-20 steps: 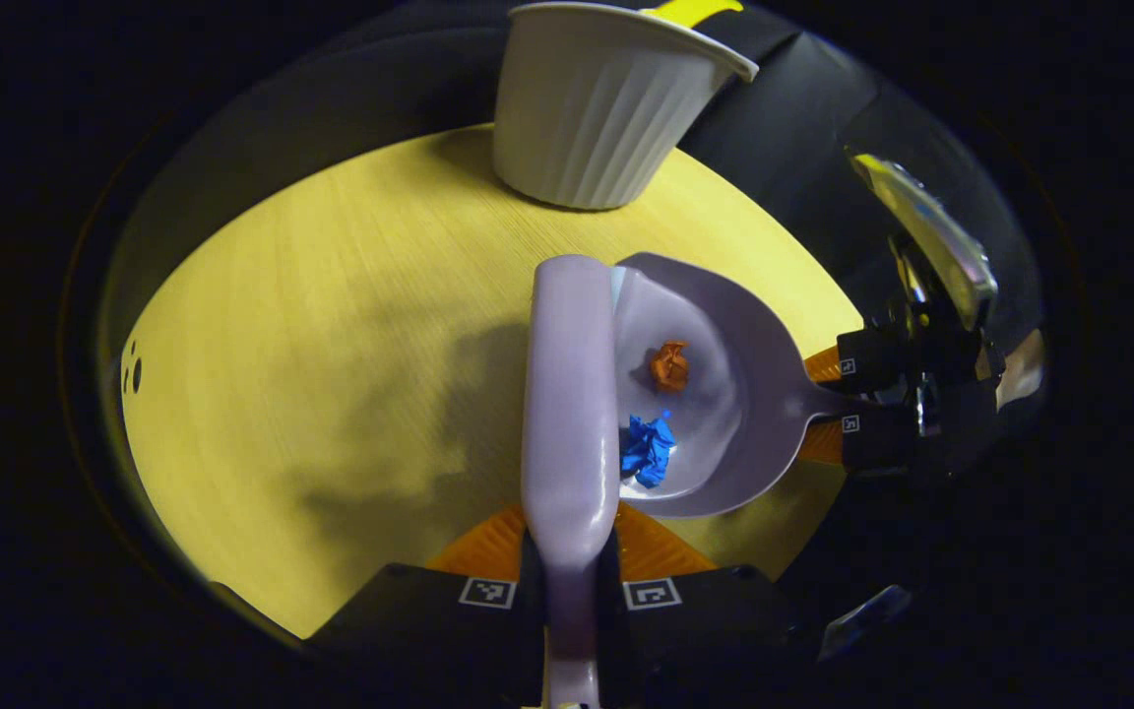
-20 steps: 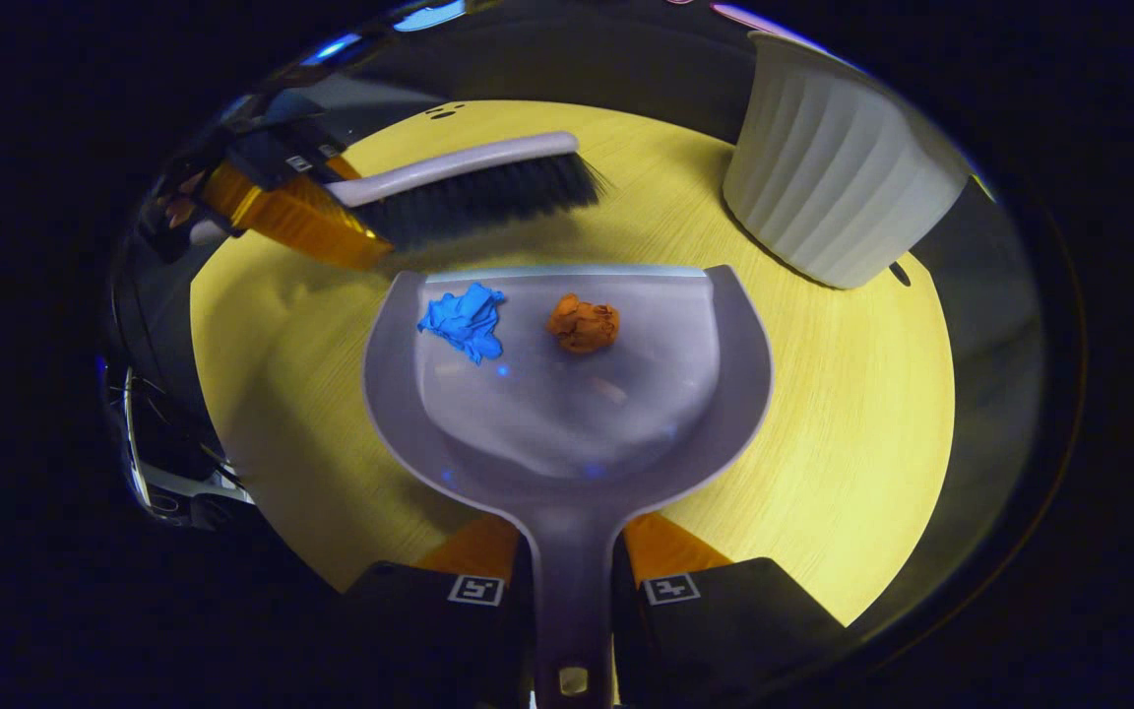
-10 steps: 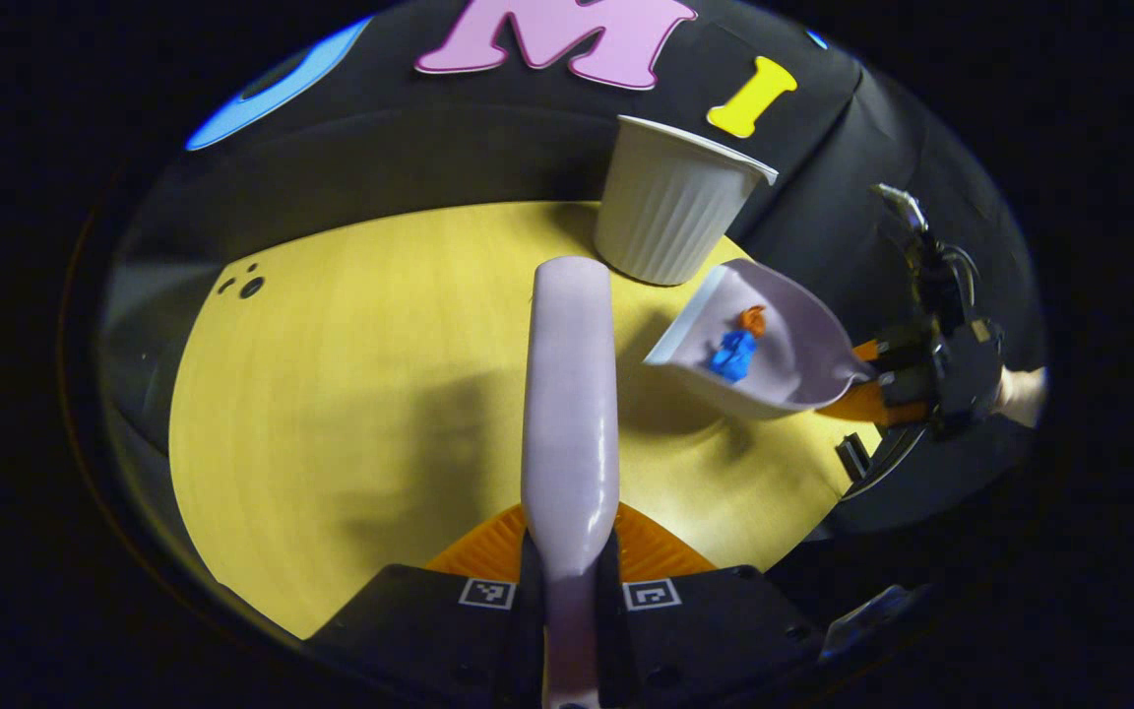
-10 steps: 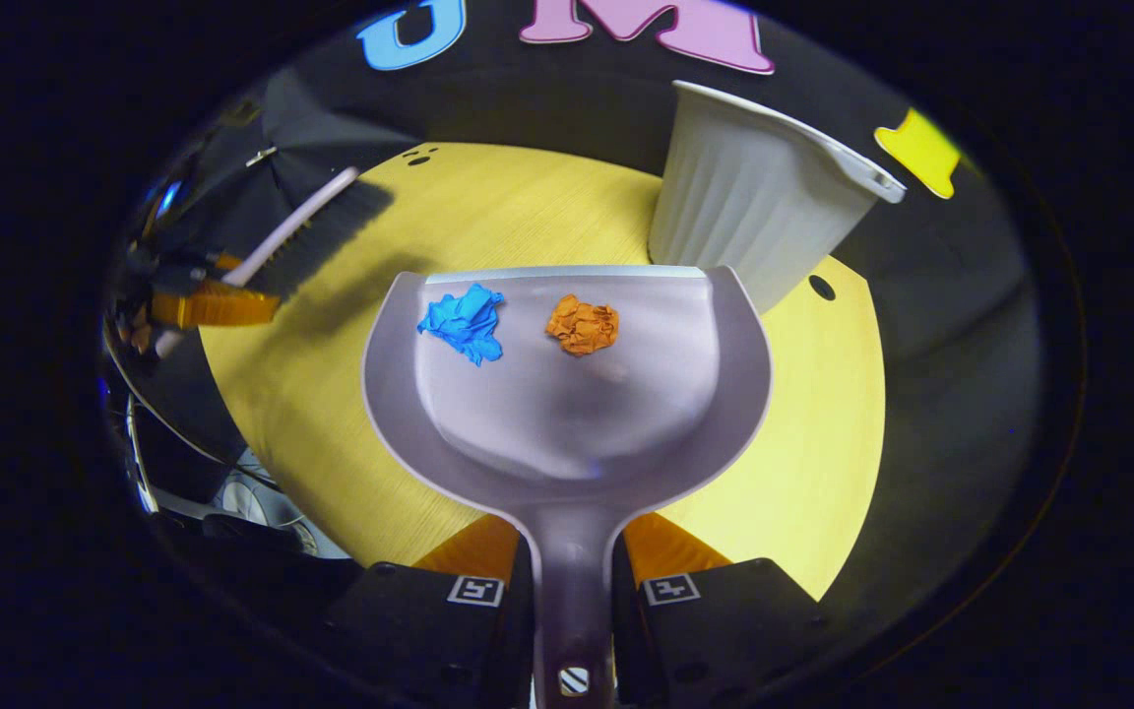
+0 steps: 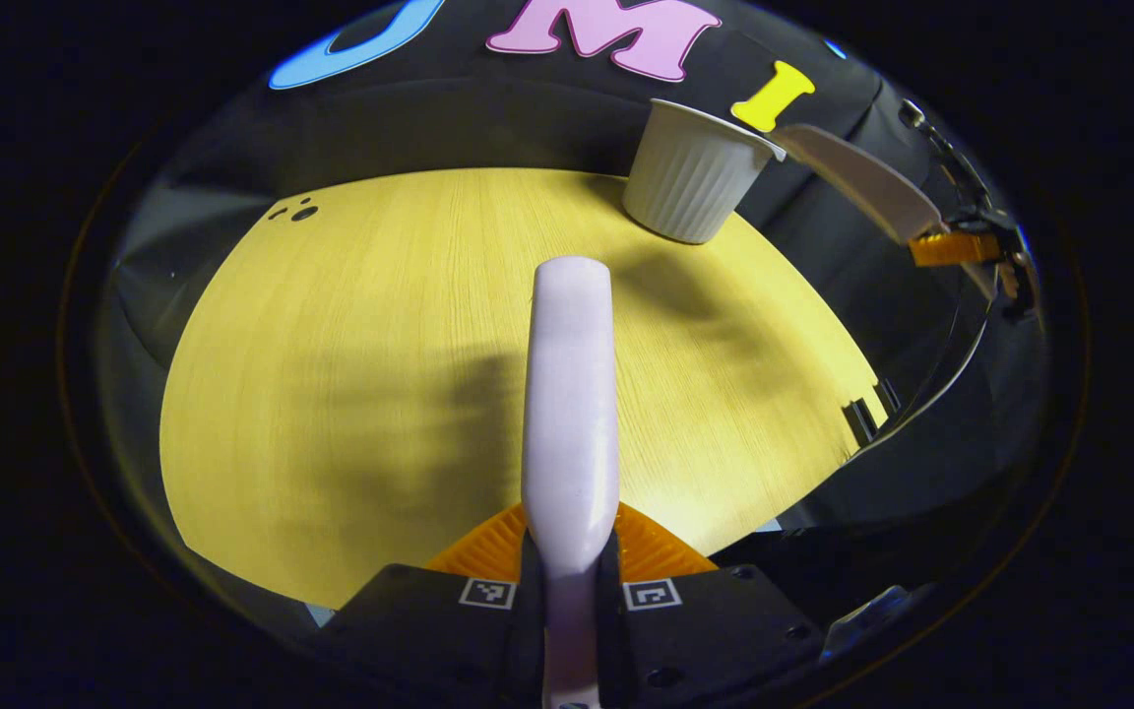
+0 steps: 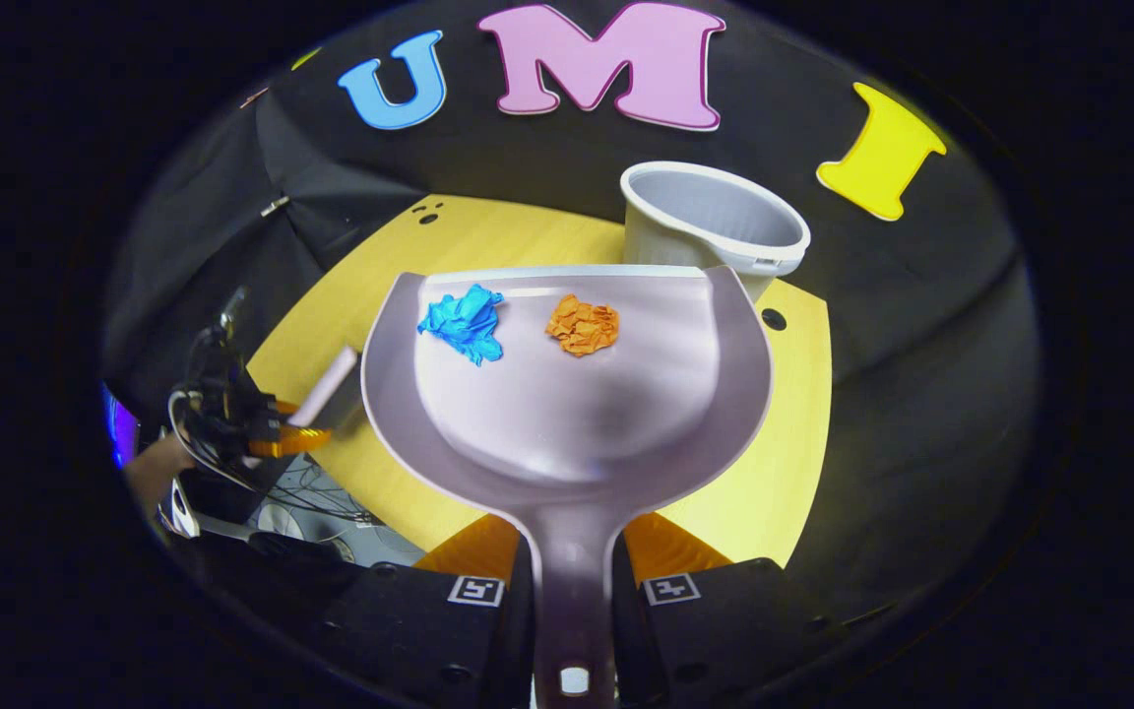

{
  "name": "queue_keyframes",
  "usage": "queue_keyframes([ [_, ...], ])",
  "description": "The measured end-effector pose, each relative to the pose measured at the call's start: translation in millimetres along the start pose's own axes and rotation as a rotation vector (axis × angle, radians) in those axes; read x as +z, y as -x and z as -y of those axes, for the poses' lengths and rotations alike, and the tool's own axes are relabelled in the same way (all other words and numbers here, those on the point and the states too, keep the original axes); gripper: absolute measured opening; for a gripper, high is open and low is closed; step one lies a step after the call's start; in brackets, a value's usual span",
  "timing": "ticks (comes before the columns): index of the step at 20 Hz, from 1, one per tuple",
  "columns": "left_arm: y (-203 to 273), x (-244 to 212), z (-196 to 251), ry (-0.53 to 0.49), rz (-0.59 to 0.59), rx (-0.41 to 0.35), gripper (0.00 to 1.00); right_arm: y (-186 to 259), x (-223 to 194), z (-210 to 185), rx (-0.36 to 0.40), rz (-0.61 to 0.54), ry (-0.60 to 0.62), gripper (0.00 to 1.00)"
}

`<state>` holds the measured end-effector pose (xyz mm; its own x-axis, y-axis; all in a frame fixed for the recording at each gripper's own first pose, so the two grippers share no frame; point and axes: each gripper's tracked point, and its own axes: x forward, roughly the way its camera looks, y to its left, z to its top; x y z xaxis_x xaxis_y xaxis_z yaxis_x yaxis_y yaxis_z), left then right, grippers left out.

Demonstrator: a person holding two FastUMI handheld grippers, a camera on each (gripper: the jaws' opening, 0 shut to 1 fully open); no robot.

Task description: Pick up the small broom and dustpan from the desktop, sweep the trash into the dustpan with the broom, and then empty the trash into the garbage bin.

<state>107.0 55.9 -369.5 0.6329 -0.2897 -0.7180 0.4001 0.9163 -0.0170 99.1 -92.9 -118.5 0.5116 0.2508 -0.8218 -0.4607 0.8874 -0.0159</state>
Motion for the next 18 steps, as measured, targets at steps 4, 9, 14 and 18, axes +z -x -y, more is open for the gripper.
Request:
queue_keyframes([
  [4,3.8,-11.5,8.9,-0.007,-0.008,-0.005,0.25,23.2,39.7,18.8,0.011,0.039,-0.058,0.36],
  [9,16.3,-3.8,6.2,-0.006,0.001,-0.002,0.25,7.7,116.4,79.4,-0.050,0.118,-0.160,0.36],
  [14,23.4,18.0,-19.9,-0.021,0.026,0.066,0.27,-20.8,154.5,127.0,-0.156,0.120,-0.189,0.37],
  [18,27.0,34.1,-26.3,0.078,0.072,0.050,0.25,-58.9,161.8,150.7,-0.225,0.064,-0.192,0.36],
])
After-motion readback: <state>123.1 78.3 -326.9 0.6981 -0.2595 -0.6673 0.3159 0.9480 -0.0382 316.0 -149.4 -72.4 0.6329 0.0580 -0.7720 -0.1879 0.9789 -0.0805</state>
